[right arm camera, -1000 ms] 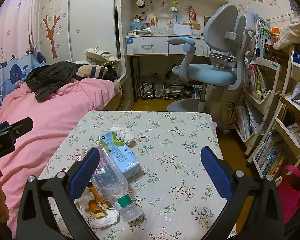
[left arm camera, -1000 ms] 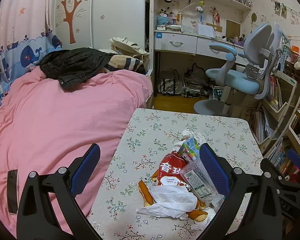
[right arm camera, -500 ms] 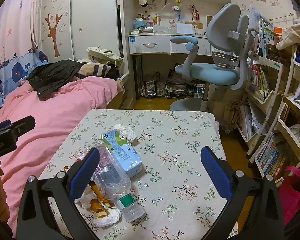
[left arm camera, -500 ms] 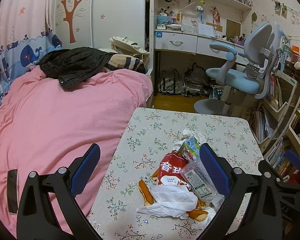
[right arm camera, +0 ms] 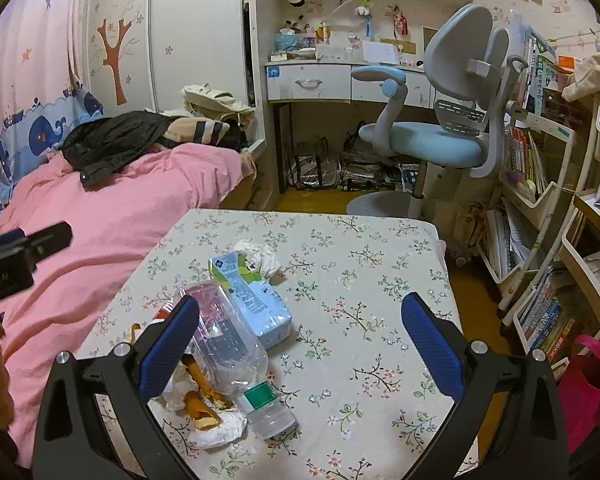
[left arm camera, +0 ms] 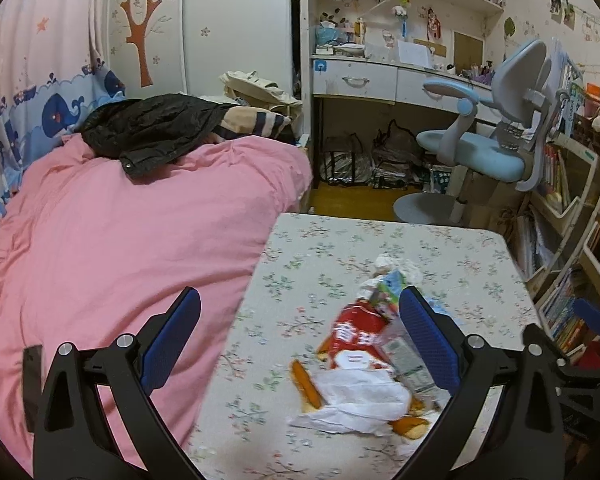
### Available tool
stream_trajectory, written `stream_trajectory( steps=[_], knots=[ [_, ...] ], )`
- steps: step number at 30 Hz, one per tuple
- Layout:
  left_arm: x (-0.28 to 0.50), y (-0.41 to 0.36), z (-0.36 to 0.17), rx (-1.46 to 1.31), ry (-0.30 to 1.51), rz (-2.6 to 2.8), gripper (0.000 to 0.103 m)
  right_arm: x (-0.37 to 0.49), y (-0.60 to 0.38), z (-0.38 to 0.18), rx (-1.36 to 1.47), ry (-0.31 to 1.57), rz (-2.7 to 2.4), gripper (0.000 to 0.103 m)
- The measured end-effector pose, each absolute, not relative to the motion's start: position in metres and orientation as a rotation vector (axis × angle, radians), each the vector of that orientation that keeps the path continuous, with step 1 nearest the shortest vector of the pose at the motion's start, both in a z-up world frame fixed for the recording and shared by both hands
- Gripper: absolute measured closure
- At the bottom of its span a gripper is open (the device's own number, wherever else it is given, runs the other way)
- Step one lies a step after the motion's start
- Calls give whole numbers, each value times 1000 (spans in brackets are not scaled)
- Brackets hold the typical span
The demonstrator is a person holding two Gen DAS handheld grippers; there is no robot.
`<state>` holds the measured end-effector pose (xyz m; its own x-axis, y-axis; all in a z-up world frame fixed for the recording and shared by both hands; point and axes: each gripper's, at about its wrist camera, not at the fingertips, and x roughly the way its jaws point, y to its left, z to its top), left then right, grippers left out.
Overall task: Collect trash
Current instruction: 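Grasp the clear plastic bottle with the right tool while the left tool grasps a white tissue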
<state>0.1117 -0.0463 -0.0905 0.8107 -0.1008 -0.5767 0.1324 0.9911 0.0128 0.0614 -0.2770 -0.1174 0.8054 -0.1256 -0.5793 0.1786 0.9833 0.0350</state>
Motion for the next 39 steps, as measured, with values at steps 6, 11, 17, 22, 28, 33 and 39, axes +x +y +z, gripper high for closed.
stream_trajectory(
  steps=[6, 11, 17, 22, 28, 33, 39],
  knots=[
    [135, -21, -103, 19, 733, -111, 7, 67, -282, -128, 92, 681, -167, 6],
    [139, -32, -120, 83, 812, -162, 7, 71, -278, -140, 77, 749, -124, 6],
    [130, -69, -146, 155, 913, -362, 10, 68, -293, -140, 127, 759, -134, 6],
    [114, -104, -167, 310, 926, -452, 10, 66, -314, -144, 187, 774, -156, 6],
    [112, -130, -195, 450, 972, -476, 34, 65, -326, -145, 250, 773, -138, 6],
    [120, -127, -204, 403, 1087, -544, 98, 67, -329, -150, 289, 794, -102, 6],
    [113, -100, -150, 260, 966, -594, 98, 81, -309, -164, 282, 849, 32, 6]
  ],
)
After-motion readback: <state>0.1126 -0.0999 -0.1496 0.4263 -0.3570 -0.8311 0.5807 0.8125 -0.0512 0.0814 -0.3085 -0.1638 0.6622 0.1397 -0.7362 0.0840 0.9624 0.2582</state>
